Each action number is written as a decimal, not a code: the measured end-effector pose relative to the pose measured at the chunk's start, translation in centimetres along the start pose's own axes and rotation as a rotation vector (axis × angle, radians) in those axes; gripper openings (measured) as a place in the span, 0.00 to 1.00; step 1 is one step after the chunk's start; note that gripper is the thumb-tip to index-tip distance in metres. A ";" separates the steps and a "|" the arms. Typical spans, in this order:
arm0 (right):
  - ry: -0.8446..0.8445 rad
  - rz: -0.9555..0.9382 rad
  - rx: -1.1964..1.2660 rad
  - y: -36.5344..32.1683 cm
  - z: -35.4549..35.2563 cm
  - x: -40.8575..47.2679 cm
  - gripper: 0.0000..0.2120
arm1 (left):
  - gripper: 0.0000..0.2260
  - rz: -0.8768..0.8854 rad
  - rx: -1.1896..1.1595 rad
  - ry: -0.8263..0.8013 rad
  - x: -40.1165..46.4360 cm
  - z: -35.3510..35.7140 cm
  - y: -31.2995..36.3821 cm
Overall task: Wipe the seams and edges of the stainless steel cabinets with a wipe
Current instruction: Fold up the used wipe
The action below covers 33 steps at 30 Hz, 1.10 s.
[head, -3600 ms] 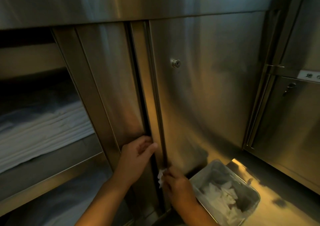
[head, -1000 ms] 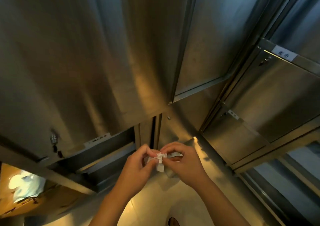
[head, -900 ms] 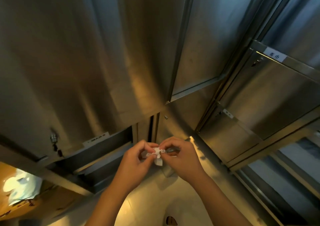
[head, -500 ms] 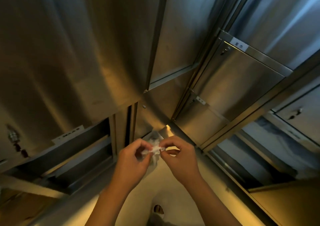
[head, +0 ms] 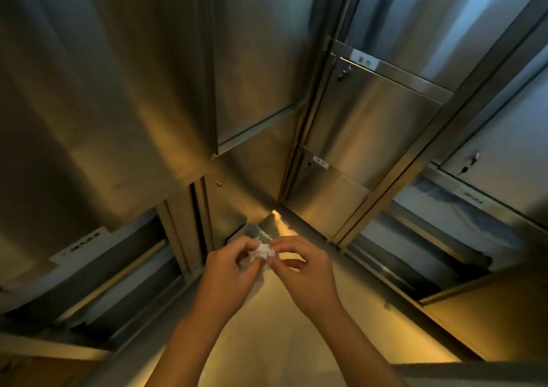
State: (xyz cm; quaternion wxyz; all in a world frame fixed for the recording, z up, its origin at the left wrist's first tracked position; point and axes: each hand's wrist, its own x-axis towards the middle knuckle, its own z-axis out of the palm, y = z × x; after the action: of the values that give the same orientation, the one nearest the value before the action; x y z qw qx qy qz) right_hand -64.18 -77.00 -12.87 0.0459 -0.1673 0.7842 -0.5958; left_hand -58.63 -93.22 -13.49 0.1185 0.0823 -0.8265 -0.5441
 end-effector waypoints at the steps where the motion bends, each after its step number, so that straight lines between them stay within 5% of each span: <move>1: 0.015 -0.004 -0.004 0.4 -0.8 -0.3 0.06 | 0.06 -0.006 0.005 -0.014 -0.1 0.8 0.3; 18: 0.002 0.096 0.092 2.7 -10.2 -1.7 0.05 | 0.05 0.048 0.085 -0.081 -1.2 8.4 7.5; 26: 0.025 0.060 0.006 3.2 -12.0 -2.0 0.05 | 0.07 0.065 0.107 -0.021 -1.6 9.6 8.6; 33: 0.036 -0.067 -0.094 2.7 -11.0 -1.6 0.08 | 0.09 0.010 0.097 -0.145 0.5 8.7 7.7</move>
State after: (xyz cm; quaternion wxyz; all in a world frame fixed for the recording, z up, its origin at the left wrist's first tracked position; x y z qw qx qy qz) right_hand -66.25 -65.81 -12.45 0.0040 -0.1849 0.8060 -0.5623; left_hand -61.63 -82.64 -9.66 0.0568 0.0442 -0.8587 -0.5074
